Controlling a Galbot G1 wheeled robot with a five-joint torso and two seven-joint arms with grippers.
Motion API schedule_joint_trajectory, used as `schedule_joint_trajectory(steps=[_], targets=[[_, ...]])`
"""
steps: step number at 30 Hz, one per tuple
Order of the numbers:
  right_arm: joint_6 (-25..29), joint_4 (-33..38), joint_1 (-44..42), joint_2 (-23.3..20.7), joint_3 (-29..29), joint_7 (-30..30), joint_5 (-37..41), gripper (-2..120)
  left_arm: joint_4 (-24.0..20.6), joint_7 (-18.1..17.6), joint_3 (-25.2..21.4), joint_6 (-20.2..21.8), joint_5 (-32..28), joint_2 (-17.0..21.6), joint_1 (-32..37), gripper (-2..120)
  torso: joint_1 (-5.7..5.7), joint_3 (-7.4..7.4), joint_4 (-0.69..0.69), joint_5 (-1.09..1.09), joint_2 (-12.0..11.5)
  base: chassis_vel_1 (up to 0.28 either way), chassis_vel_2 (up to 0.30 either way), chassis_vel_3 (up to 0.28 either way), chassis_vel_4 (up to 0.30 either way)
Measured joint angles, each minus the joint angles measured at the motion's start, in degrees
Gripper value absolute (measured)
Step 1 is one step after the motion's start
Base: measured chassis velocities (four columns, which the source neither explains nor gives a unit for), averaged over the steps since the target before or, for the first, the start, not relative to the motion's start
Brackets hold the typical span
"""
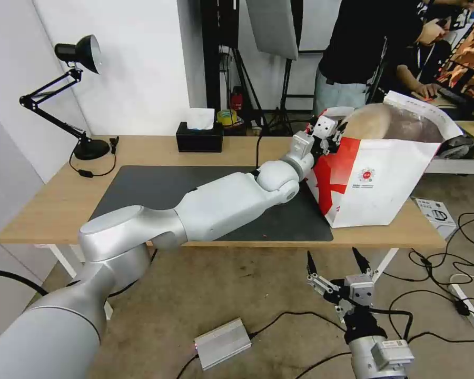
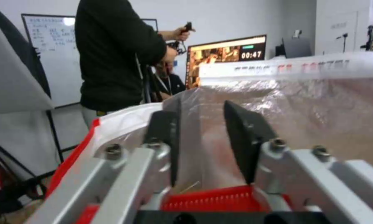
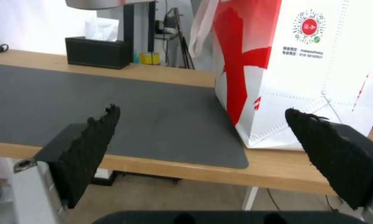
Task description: Pick up the trash from the table and place it into the takeout bag.
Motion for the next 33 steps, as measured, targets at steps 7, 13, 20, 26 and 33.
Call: schedule_joint_trajectory(steps=[7,13,20,26,33], targets=[[0.00,0.00,0.00,0.00,0.00,0.00,0.00,100,-2.60,-1.80,-0.05,-0.07,-0.88,1.62,-0.57,64,0.00,0.00,0.00,0.00,0.00,0.000,0.000,0.000,0.000],[0.00,0.00,0.00,0.00,0.00,0.00,0.00,100,-5.16,-3.66,-0.09,-1.40,-0.91,3.89,-0.81,84,0.00,0.00,0.00,0.00,0.00,0.000,0.000,0.000,0.000],[0.00,0.00,0.00,0.00,0.00,0.00,0.00,100,-11.03,-7.46,-2.18,-2.22,2.11,8.95,-0.13,100,0.00,0.00,0.00,-0.01,0.00,0.000,0.000,0.000,0.000],[0.00,0.00,0.00,0.00,0.00,-0.01,0.00,100,-18.04,-10.04,-3.37,-2.67,8.18,15.18,3.24,100,0.00,0.00,0.01,-0.02,0.00,0.000,0.000,0.000,0.000],[0.00,0.00,0.00,0.00,0.00,0.00,0.00,100,-23.23,-11.11,-6.55,-3.37,13.74,20.47,8.43,100,0.00,0.00,0.00,-0.01,0.00,0.000,0.000,0.000,0.000]])
